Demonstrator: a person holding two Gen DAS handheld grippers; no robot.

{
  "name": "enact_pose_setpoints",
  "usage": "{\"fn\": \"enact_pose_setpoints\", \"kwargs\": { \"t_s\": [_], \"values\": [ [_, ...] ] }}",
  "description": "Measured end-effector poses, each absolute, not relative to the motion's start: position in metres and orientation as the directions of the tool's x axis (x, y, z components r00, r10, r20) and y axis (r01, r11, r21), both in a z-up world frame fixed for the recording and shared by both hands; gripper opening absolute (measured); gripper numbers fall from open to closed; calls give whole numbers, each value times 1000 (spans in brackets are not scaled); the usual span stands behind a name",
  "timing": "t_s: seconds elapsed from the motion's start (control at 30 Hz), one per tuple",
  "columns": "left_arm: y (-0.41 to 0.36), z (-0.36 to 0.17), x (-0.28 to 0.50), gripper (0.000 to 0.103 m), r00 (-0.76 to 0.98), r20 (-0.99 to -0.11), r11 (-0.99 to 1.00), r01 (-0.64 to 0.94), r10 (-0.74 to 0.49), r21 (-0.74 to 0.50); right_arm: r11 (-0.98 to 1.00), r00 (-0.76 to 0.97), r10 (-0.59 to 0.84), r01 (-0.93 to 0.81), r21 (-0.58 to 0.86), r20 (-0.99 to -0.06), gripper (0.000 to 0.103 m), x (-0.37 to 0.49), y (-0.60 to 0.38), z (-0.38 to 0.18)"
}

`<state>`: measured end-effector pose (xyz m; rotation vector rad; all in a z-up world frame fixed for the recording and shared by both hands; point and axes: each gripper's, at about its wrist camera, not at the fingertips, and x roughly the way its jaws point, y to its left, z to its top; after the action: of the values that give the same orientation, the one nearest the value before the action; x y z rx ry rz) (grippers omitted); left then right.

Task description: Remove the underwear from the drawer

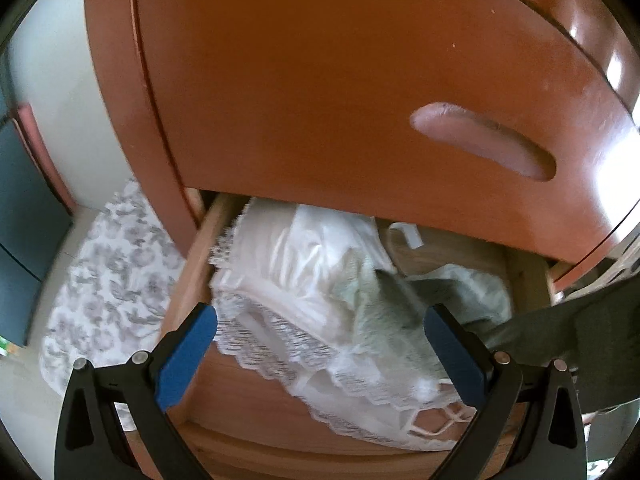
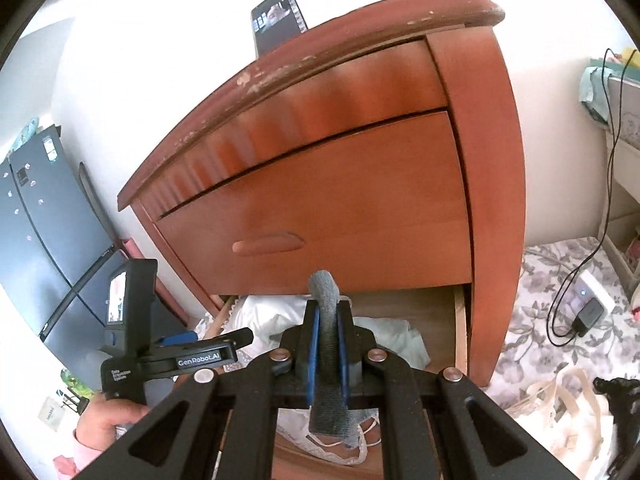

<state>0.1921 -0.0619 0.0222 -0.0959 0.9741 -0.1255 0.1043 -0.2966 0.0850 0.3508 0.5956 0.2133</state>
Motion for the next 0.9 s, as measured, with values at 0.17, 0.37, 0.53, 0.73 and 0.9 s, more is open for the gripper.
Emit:
{"fn": "enact_pose_setpoints", "kwargs": {
  "t_s": [0.17,0.37,0.53,0.73,0.9],
  "values": [
    [-57,18,203,103,491,-850,982,62,-188,-181,916,802,300,-91,391,-517,9,104,-302,84],
    [-48,3,221,103,350,-896,960,36,-274,-279,908,817,301,-88,410,-492,9,96,-314,85],
    [-42,-9,227,103,255,-932,962,-22,-258,-272,898,832,296,-74,434,-469,9,88,-328,90],
    [-24,-35,233,103,111,-937,923,-166,-332,-347,887,840,297,-66,457,-455,9,82,-340,92],
    [-14,-43,235,102,95,-954,927,-227,-284,-298,887,843,302,-76,456,-446,9,82,-338,94]
  ]
}}
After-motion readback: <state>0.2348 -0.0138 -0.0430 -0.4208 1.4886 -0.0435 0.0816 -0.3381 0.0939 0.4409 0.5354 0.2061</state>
